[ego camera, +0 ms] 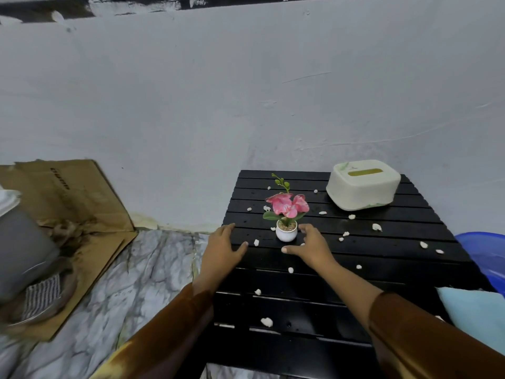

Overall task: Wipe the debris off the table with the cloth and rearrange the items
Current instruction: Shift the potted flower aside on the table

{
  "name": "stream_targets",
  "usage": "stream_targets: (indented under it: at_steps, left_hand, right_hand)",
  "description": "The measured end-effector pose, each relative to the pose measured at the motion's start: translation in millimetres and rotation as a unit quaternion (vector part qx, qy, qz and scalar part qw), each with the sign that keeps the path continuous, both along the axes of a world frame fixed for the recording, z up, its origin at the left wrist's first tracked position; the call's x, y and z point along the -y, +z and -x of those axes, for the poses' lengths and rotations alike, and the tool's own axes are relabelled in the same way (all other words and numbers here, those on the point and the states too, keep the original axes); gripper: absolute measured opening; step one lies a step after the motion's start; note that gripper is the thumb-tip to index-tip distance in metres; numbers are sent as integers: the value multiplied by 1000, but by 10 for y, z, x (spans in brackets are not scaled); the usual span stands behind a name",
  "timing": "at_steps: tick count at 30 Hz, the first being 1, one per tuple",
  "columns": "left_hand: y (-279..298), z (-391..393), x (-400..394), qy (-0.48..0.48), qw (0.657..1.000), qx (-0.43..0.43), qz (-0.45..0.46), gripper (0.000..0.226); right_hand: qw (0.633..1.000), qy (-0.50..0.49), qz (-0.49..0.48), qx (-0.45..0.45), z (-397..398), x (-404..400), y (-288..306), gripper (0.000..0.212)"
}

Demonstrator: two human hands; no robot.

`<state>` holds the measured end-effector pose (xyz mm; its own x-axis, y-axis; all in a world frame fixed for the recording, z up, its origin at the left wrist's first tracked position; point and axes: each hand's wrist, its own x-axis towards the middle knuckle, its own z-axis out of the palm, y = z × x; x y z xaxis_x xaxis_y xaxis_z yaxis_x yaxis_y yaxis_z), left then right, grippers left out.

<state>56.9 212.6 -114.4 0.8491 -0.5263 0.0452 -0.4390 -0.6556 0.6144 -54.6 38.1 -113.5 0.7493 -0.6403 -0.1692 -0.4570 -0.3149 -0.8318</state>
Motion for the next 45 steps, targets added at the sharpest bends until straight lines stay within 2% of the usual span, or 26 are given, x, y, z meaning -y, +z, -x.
stream_targets:
  at_steps: [5,7,10,13,19,29,39,45]
  left_hand:
    - [-129,-273,67,-5,999,-10,-42,71]
    - [-161,-367,126,-7,999,-11,-51,72]
    - [-198,-517,232,-10,999,-10,-44,70]
    - [-236,-689,333,-15,999,-9,-37,65]
    - [-365,-908,522,-16,996,15,-87,75]
    - [-512,-1118,721,-21,990,35,-133,86]
    - [-600,-1105,765,-31,987,56,-146,83]
    - [-610,-1103,769,-27,987,65,-143,82]
  right_hand:
    - [996,-61,57,20,-356,93,-183,70]
    - [995,-70,68,19,-463,108,-187,61]
    - [997,-59,51,24,-602,187,-188,44]
    - [997,-41,64,27,-743,348,-169,39]
    - [993,-29,98,53,-1059,706,46,29]
    - [994,-16,99,39,-1422,1114,43,29]
    - [993,-8,117,9,-1554,1277,-97,32]
    - [995,-13,95,-2,-1550,1272,-193,35]
